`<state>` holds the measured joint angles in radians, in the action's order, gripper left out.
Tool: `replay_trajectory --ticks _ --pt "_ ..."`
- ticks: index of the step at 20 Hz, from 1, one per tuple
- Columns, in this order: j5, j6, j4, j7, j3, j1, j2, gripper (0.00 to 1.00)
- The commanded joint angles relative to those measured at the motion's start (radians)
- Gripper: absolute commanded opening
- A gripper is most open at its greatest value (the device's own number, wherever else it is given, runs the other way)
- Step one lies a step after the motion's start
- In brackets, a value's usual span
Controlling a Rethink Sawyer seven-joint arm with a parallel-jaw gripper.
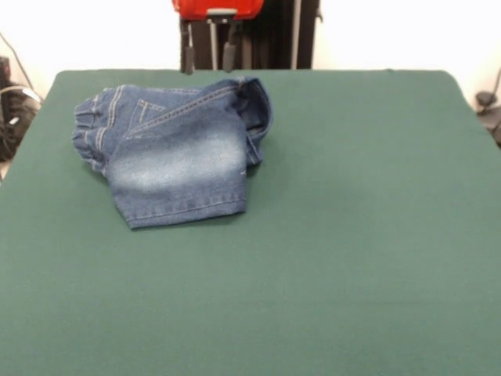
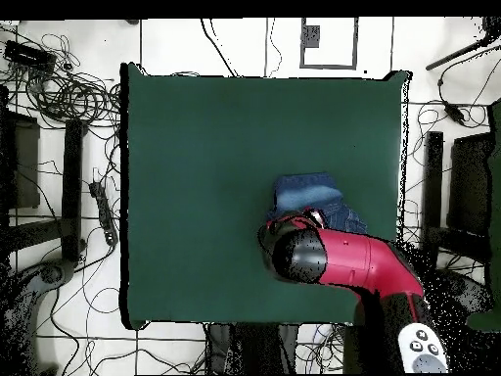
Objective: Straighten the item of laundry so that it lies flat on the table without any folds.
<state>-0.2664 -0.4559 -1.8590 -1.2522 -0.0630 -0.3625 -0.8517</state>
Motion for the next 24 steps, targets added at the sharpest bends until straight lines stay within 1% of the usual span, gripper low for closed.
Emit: replay_trajectory --ticks 1,3,5,7,12,13,18,24 --pt "0.067 0.056 -0.091 -0.179 -0.119 0.018 0.073 1.00" --pt "0.101 0.106 -0.107 -0.211 -0.131 0.000 0.083 1.00" --pt "0.145 0.142 -0.117 -0.264 -0.122 0.000 0.085 1.00" --pt "0.174 0.172 -0.128 -0.291 -0.116 -0.003 0.087 1.00" --pt "0.243 0.228 -0.153 -0.326 -0.107 -0.016 0.096 1.00" --pt "0.251 0.281 -0.166 -0.358 -0.099 0.018 0.137 1.00" --pt "0.278 0.295 -0.173 -0.327 -0.088 0.024 0.146 1.00" --pt "0.271 0.307 -0.185 -0.291 -0.089 0.010 0.144 1.00"
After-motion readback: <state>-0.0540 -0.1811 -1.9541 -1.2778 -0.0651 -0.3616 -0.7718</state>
